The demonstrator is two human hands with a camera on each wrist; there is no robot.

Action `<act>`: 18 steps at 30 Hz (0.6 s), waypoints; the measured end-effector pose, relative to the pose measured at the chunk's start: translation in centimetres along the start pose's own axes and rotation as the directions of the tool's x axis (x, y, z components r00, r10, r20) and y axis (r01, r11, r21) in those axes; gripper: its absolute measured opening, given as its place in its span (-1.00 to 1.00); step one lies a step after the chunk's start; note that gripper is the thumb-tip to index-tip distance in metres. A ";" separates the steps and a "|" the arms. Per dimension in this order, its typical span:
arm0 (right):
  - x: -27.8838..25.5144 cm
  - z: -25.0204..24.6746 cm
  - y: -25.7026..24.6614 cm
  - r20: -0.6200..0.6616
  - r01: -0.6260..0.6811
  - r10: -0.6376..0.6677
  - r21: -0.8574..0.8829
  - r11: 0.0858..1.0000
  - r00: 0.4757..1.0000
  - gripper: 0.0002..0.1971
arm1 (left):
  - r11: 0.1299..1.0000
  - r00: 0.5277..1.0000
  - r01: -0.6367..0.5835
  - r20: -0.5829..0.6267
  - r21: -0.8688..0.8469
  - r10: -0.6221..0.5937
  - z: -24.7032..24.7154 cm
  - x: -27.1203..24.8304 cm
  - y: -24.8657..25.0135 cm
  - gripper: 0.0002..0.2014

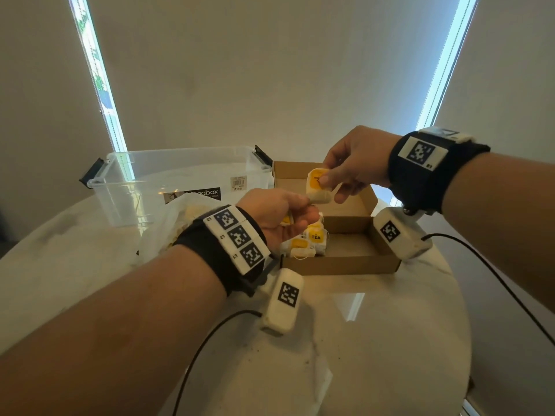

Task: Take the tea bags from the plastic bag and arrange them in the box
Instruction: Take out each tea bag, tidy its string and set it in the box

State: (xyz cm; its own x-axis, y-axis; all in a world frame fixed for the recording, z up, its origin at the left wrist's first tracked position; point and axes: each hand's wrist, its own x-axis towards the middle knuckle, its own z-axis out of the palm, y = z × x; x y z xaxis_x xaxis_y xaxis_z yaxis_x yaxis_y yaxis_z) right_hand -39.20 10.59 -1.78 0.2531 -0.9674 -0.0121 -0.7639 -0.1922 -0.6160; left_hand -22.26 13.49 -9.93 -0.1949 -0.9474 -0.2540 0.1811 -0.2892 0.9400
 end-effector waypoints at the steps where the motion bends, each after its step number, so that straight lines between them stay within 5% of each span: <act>1: 0.1 0.0 0.0 0.007 0.002 -0.002 -0.006 1.000 1.000 -0.82 | 1.000 1.000 0.004 0.008 -0.004 -0.004 0.0 -0.1 0.1 -0.69; 10: 0.6 0.7 0.0 0.030 0.004 -0.002 -0.056 0.998 1.000 -0.83 | 0.966 0.989 -0.116 -0.068 0.231 0.135 0.7 -0.2 -0.2 -0.83; 18: 1.1 0.7 0.3 0.075 -0.028 0.037 -0.117 0.993 0.996 -0.86 | 0.923 1.000 -0.004 -0.014 0.386 0.010 1.2 -0.8 0.1 -0.80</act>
State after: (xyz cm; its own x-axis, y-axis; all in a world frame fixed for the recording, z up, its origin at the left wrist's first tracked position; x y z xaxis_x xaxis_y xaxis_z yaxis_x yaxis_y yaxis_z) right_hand -38.69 9.61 -2.52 0.2689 -0.9586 -0.0938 -0.8347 -0.1833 -0.5193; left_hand -23.26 14.36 -9.31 -0.1791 -0.9522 -0.2474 -0.2042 -0.2100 0.9561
